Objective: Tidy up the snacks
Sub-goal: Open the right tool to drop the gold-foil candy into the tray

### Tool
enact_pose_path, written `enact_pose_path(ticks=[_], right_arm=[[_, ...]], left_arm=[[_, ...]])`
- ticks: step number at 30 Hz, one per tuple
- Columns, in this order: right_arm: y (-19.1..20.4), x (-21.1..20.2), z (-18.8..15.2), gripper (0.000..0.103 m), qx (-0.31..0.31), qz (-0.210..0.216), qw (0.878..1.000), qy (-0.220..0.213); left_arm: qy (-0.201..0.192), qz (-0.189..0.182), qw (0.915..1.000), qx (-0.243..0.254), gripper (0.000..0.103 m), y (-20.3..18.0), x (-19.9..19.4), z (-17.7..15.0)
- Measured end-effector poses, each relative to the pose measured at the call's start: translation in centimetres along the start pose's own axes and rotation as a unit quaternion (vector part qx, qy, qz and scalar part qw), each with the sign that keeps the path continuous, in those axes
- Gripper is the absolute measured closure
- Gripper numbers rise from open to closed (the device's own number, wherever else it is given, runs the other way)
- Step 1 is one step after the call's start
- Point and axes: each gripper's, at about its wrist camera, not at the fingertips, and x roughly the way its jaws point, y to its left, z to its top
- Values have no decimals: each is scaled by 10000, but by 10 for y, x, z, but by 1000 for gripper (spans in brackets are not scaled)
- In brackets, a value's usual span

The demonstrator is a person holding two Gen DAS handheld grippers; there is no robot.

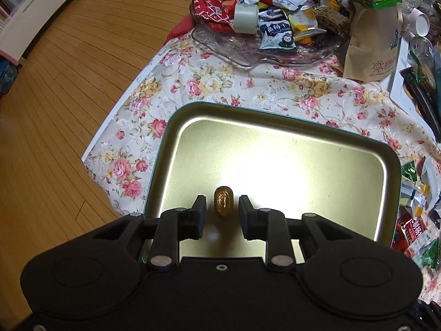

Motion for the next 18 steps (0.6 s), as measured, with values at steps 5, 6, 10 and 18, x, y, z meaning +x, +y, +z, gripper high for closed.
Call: enact_pose_path(ticks=[5, 6, 10, 18], right_arm=[[-8, -1, 3, 65, 182, -75, 9998, 25], [-11, -2, 4, 64, 229, -122, 9997, 21], [-25, -5, 7, 63, 453, -235, 9987, 15], [-61, -17, 9, 63, 742, -569, 9956, -92]], left_arm=[[-1, -9, 10000, 32, 67, -4, -2, -1], [-2, -19, 10000, 36, 67, -5, -2, -2], [-24, -32, 9999, 115, 67, -13, -5, -3], [-68, -69, 9992, 398, 67, -39, -11, -10]])
